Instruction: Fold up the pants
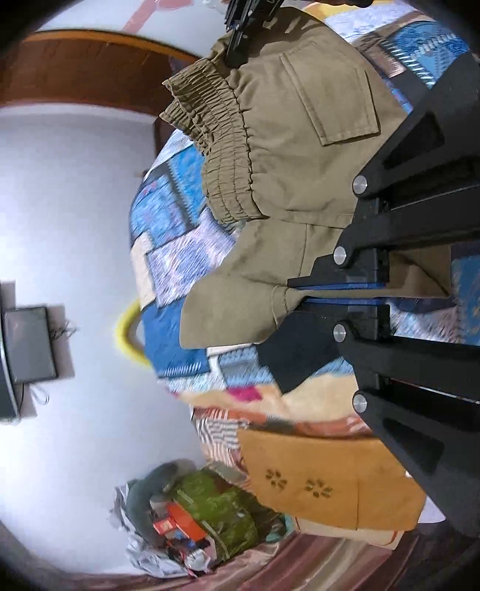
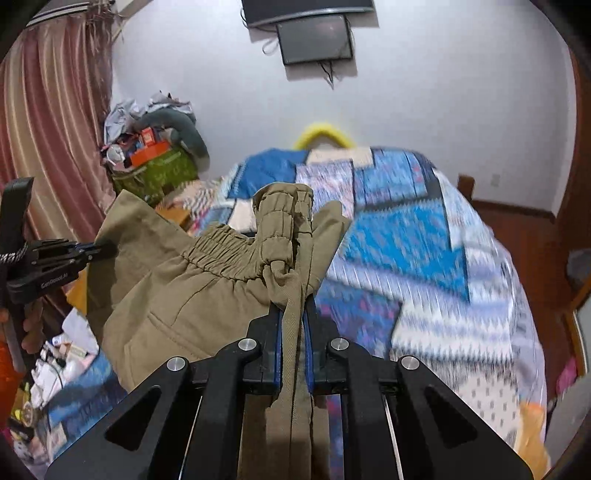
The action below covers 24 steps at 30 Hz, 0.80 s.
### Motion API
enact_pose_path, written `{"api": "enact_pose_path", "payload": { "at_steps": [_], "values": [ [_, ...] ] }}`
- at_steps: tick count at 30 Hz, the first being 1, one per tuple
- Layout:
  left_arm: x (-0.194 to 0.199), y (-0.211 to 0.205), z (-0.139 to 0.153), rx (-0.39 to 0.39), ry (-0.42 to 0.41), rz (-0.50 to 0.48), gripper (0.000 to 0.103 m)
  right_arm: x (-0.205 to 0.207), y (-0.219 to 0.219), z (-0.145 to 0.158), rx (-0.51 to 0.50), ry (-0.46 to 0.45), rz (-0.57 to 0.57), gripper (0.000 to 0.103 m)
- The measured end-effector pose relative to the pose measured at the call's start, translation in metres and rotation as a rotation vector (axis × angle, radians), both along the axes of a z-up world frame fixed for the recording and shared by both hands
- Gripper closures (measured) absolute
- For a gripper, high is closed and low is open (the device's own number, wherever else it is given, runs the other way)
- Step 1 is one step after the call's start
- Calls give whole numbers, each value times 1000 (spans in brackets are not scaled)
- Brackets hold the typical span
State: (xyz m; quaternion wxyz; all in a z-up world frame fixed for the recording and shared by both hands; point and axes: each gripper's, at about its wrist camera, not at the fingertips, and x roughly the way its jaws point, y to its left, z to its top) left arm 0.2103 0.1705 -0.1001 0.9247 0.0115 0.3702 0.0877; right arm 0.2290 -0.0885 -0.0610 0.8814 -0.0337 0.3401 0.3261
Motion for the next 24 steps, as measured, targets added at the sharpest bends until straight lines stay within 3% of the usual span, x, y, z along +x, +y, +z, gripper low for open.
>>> {"api": "enact_pose_path", "payload": {
  "at_steps": [6, 10, 16, 21, 24],
  "values": [
    [23, 52, 7, -17, -34, 91, 100, 29, 50, 5, 20, -34, 42, 95],
    [42, 81, -9, -7, -7, 141, 100, 47, 85, -6, 7, -26, 76, 95],
    [78, 118, -58, -44, 68, 178, 100, 75, 124, -42, -20, 42, 100, 95],
    [108, 139, -114, -47, 176, 203, 100, 93, 149, -81, -84, 103, 118, 95],
    [120, 152, -151, -90, 236, 215, 100, 102, 158, -104, -132, 145, 122, 95]
  ]
}}
